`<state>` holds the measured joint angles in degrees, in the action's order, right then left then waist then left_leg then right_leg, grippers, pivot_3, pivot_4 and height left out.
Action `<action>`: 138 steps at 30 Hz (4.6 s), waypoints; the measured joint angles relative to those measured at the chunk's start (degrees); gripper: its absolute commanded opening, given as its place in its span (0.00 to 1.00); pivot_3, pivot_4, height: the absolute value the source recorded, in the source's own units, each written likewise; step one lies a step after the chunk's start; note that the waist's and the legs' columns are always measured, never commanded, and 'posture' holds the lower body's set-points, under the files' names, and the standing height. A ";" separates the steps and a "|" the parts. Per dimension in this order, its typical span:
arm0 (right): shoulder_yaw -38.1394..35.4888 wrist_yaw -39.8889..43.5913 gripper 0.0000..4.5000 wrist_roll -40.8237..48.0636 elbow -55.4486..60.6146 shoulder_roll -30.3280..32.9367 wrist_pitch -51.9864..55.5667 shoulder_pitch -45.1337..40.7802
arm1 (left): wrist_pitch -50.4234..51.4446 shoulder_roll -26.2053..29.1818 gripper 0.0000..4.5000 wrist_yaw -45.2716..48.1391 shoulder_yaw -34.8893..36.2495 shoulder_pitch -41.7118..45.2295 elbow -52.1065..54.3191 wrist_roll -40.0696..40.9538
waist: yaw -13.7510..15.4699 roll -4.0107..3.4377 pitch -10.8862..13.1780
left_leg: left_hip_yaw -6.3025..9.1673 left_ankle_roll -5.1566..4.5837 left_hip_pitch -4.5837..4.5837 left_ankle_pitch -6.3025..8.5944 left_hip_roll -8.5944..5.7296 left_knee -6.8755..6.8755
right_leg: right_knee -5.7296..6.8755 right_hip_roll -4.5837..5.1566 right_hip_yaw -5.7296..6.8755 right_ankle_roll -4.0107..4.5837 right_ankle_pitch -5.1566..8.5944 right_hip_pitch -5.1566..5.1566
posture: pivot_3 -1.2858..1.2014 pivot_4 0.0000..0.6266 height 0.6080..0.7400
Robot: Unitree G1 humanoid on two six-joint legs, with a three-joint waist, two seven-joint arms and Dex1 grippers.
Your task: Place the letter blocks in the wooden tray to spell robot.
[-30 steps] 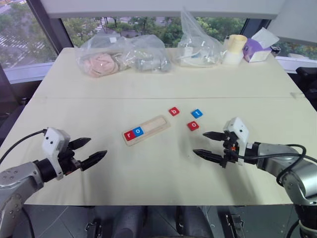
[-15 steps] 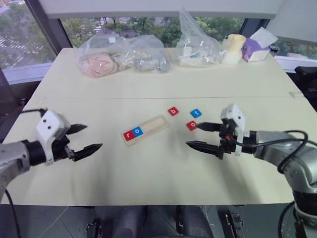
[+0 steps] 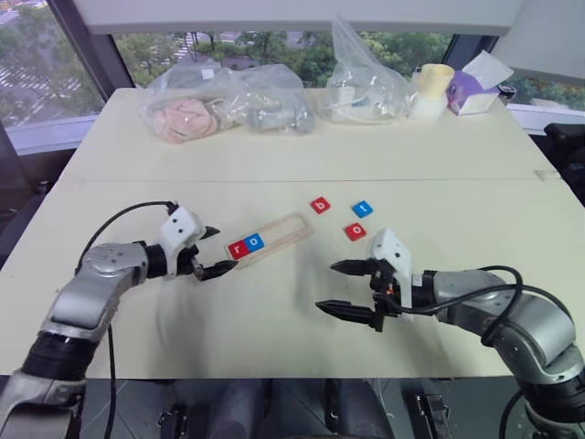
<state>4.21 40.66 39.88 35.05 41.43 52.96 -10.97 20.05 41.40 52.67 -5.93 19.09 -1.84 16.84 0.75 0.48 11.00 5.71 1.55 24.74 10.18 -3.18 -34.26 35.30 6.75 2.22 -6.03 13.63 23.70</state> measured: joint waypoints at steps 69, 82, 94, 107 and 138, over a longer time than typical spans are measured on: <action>-12.44 -2.65 1.00 1.10 -2.48 3.88 -0.51 9.29 | -24.11 -1.33 0.70 26.00 -9.13 12.74 -16.25 -9.66 | -0.13 0.03 -0.07 | -0.10 -0.02 -0.28 -0.01 0.01 -0.08 | 0.02 0.02 -0.01 -0.03 -0.02 -0.29 | 0.52 0.24 1.00; -12.02 -5.81 1.00 0.88 0.27 2.20 -0.94 12.82 | -31.26 -7.06 1.00 28.41 -9.16 18.44 -31.04 -11.34 | -0.05 0.04 -0.07 | -0.09 -0.07 -0.27 0.01 0.01 -0.33 | 0.14 0.00 -0.01 -0.22 -0.03 -0.36 | 0.52 0.24 1.00; -11.68 -6.23 1.00 1.28 -2.15 0.53 -1.05 4.32 | -15.39 3.08 1.00 28.46 -1.14 11.62 -18.27 -3.87 | -1.49 0.05 -0.03 | 0.24 -0.09 -0.23 0.05 0.07 -0.52 | 0.17 -0.04 -0.01 -0.23 -0.09 -0.38 | 0.52 0.24 1.00; 6.77 -12.83 1.00 -24.09 -52.88 -19.30 -16.05 -33.10 | 18.41 4.72 1.00 5.84 22.64 -4.72 14.88 16.96 | -1.61 -0.03 0.03 | 0.20 -0.07 -0.22 0.03 -0.06 -0.27 | 0.26 -0.09 -0.15 -0.36 -0.28 -0.20 | 0.52 0.24 1.00; -13.65 -35.52 0.27 -33.64 -20.82 -32.35 8.37 -21.60 | 17.73 -0.59 1.00 -6.53 12.42 -4.96 26.66 17.08 | -1.24 0.00 -0.02 | -0.33 0.30 -0.31 -0.23 0.02 0.06 | 0.86 -0.37 -0.63 -0.09 -0.22 0.35 | 0.52 0.24 1.00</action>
<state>-9.44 5.14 6.24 14.23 9.08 61.33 -32.57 37.79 40.81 46.15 6.50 14.12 24.82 33.92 -0.49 0.49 10.98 5.38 1.85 24.43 9.95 -3.16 -34.19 36.15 6.38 1.58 -6.11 13.41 24.05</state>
